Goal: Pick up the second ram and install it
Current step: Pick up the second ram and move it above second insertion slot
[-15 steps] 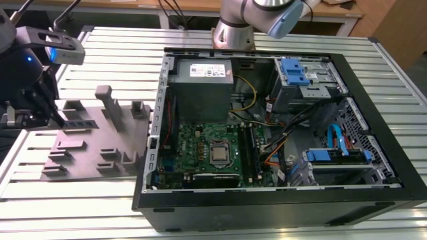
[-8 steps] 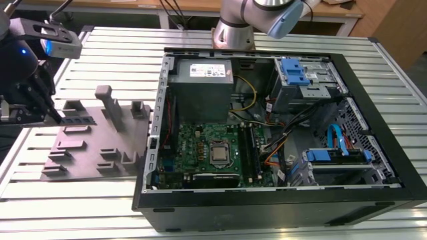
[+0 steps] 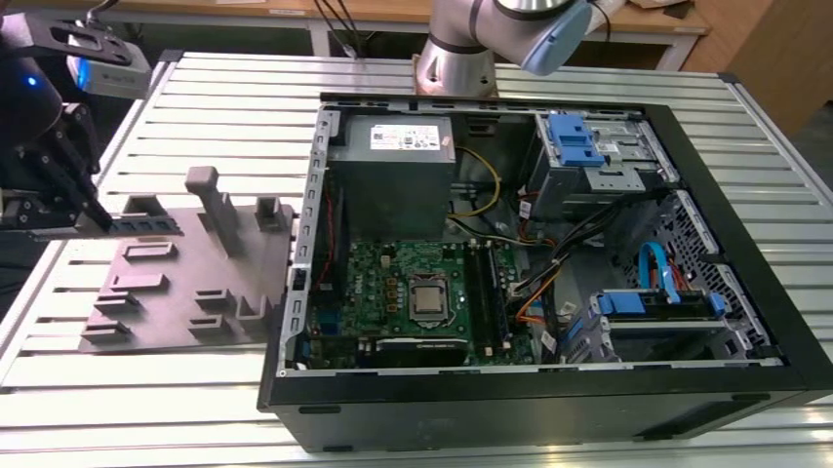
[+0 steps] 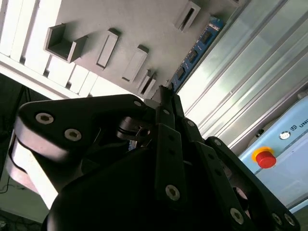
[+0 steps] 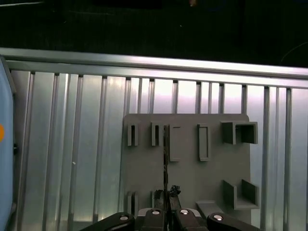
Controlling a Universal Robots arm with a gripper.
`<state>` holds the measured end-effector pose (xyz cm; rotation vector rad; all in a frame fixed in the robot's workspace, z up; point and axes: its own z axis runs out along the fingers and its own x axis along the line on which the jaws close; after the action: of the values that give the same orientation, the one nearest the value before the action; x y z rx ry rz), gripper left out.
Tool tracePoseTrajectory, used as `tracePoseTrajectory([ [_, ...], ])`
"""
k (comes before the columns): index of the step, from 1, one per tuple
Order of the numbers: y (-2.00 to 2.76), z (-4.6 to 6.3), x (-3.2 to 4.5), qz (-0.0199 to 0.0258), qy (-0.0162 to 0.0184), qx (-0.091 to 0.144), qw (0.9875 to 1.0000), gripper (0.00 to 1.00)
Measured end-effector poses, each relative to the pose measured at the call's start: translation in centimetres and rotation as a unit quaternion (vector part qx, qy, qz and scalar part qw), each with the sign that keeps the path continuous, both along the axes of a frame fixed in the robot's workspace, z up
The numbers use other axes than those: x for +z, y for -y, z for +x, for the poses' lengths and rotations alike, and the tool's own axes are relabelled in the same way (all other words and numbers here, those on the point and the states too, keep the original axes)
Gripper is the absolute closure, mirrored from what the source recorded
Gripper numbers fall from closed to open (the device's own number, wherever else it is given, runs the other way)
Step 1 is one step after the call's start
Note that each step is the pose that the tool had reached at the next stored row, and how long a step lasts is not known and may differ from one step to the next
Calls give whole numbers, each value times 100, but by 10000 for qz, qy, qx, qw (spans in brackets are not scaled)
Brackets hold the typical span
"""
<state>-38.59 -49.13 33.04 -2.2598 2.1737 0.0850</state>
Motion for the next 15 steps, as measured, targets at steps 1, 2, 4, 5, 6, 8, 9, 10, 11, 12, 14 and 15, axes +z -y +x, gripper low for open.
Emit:
tracePoseTrajectory([
  [1,0,0,18,0,0,0,10000,86],
  [2,0,0,35,0,0,0,10000,86],
  [4,0,0,73,0,0,0,10000,86],
  [5,0,0,96,0,0,0,10000,86],
  [6,0,0,117,0,0,0,10000,86],
  [8,0,0,159,0,0,0,10000,86],
  [9,0,0,180,0,1,0,10000,86],
  [10,0,0,200,0,0,0,10000,86],
  [11,0,0,220,0,0,0,10000,86],
  [12,0,0,241,0,0,0,10000,86],
  [14,0,0,281,0,0,0,10000,86],
  [15,0,0,301,0,0,0,10000,86],
])
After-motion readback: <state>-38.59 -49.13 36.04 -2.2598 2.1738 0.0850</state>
